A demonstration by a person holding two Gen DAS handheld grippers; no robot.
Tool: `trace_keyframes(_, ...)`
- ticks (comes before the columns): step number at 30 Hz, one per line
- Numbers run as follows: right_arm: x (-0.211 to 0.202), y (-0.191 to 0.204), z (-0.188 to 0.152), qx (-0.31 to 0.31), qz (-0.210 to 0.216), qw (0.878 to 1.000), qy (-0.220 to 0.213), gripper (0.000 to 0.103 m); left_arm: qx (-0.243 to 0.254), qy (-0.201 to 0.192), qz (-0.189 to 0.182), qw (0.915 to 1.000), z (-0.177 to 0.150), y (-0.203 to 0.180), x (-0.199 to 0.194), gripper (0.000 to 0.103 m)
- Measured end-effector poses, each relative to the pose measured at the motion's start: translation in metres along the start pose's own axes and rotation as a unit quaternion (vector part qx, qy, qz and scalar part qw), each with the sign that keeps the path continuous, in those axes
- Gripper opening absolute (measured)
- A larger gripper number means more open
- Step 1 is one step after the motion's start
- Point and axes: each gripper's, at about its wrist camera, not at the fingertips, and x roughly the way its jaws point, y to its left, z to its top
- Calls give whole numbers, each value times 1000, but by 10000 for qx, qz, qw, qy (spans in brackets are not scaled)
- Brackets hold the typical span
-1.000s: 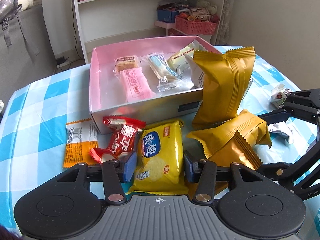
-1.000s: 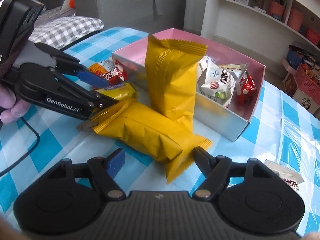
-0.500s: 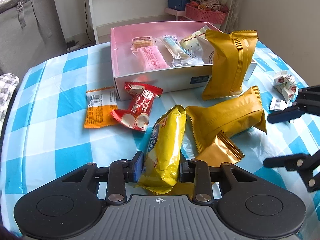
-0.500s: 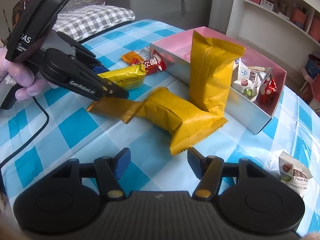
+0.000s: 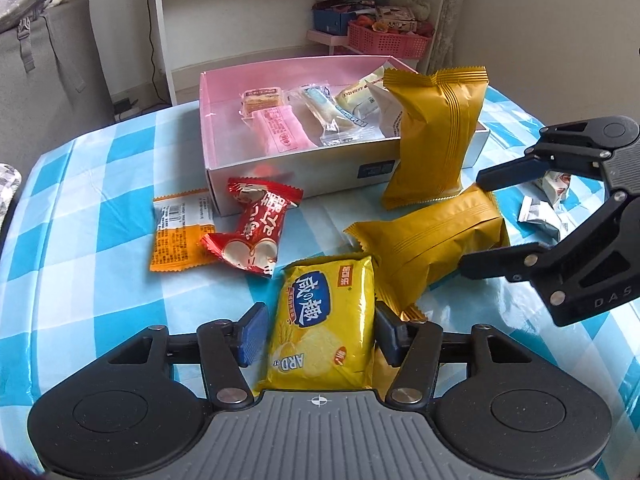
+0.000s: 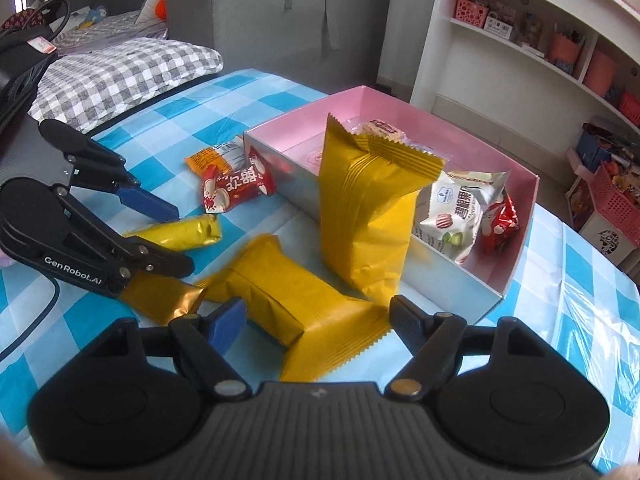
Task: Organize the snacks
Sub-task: 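Grasp the yellow ARD chip packet with the left gripper while the right gripper grasps a yellow pastry packet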
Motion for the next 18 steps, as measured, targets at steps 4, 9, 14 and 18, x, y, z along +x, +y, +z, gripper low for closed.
trace_keyframes(4, -5, 4, -3, -95, 89, 9999, 43, 72, 70, 80, -35, 9999, -1, 1, 3, 57)
trace_keyframes(9, -16, 11, -8, -173, 690, 9970, 307, 66, 25, 175, -10, 9998, -1, 5, 4, 57)
trace_keyframes(14, -25, 22, -6, -456, 574, 9970, 263, 62, -8, 152, 30, 9999, 0, 5, 4, 57)
trace_keyframes(18, -19, 20, 5, -424, 431, 9981, 103, 64, -2, 126, 50, 9999, 1, 5, 6, 57)
